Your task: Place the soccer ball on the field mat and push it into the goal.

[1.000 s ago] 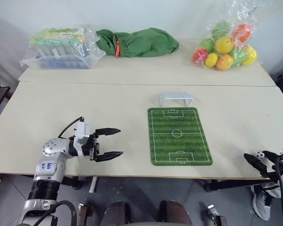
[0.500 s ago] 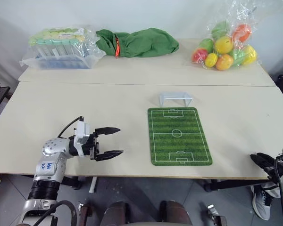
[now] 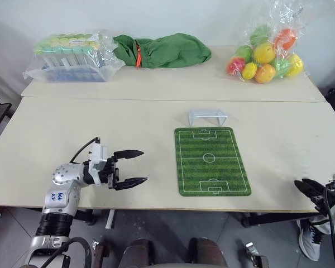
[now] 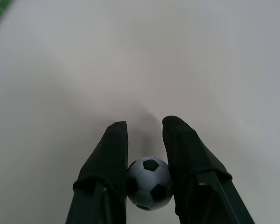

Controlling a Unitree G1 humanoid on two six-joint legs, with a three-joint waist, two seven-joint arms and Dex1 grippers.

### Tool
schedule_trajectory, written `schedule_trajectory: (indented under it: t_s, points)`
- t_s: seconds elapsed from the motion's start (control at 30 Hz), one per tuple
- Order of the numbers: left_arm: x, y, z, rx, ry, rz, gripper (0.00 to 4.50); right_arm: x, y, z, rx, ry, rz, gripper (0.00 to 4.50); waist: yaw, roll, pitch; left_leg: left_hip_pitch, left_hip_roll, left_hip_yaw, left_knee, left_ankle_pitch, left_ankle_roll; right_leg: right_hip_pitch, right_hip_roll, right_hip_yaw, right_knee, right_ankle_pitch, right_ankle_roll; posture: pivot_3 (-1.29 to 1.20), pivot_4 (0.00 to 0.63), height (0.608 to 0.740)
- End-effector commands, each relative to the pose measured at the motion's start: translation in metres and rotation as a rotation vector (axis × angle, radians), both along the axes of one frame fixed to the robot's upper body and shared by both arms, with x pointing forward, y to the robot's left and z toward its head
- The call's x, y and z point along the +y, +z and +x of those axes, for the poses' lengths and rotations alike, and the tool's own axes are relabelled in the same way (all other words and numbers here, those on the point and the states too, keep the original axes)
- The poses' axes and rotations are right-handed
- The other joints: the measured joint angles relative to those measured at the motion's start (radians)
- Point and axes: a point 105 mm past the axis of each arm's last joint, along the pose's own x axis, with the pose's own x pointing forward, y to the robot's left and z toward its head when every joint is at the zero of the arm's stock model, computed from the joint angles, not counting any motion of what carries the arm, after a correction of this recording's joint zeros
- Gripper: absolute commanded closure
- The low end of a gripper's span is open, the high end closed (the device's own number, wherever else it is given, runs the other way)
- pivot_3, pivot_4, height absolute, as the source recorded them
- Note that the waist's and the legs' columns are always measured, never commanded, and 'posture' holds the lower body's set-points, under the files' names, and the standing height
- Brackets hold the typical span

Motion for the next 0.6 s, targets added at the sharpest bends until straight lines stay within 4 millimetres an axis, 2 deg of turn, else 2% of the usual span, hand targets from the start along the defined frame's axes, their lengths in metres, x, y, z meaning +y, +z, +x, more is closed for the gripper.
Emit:
schedule_trajectory:
  t_s: [0.03,0.13,0.2,0.33,0.6]
  points:
    - [0.000,0.004,-0.003,-0.030,-0.016,-0.017,0.00,0.032,0.042,0.012,-0.105,0.164,-0.040,3.65,0.000,0.000,0.000,0.000,0.000,0.000,0.000,0.000,0.000,0.000,0.000,0.000,0.000,0.000,0.000,0.00,0.150,0.740]
    - [-0.002,0.002,-0.004,-0.029,-0.033,-0.013,0.00,0.069,0.055,0.019,-0.118,0.360,-0.053,3.65,0.000,0.000,0.000,0.000,0.000,0.000,0.000,0.000,0.000,0.000,0.000,0.000,0.001,0.000,0.000,0.00,0.150,0.740]
    - [-0.003,0.001,-0.004,-0.028,-0.037,-0.011,0.00,0.084,0.058,0.020,-0.115,0.448,-0.066,3.65,0.001,0.000,0.000,0.000,0.000,0.000,0.000,0.000,0.000,0.000,0.000,0.000,0.000,0.000,0.000,0.00,0.150,0.740]
    - [-0.004,-0.006,-0.006,-0.026,-0.058,0.006,0.00,0.133,0.056,0.025,-0.065,0.823,-0.185,3.65,0.001,0.000,0.000,0.000,0.000,-0.001,0.001,0.000,0.001,0.000,0.000,-0.001,0.000,0.000,0.000,0.00,0.150,0.740]
    - [-0.006,-0.007,-0.015,-0.037,-0.056,-0.003,0.00,0.178,0.043,0.043,-0.048,1.224,-0.262,3.65,-0.001,-0.002,0.001,-0.001,0.000,-0.001,0.002,0.000,0.001,-0.001,0.000,-0.002,0.001,0.000,0.001,0.00,0.150,0.740]
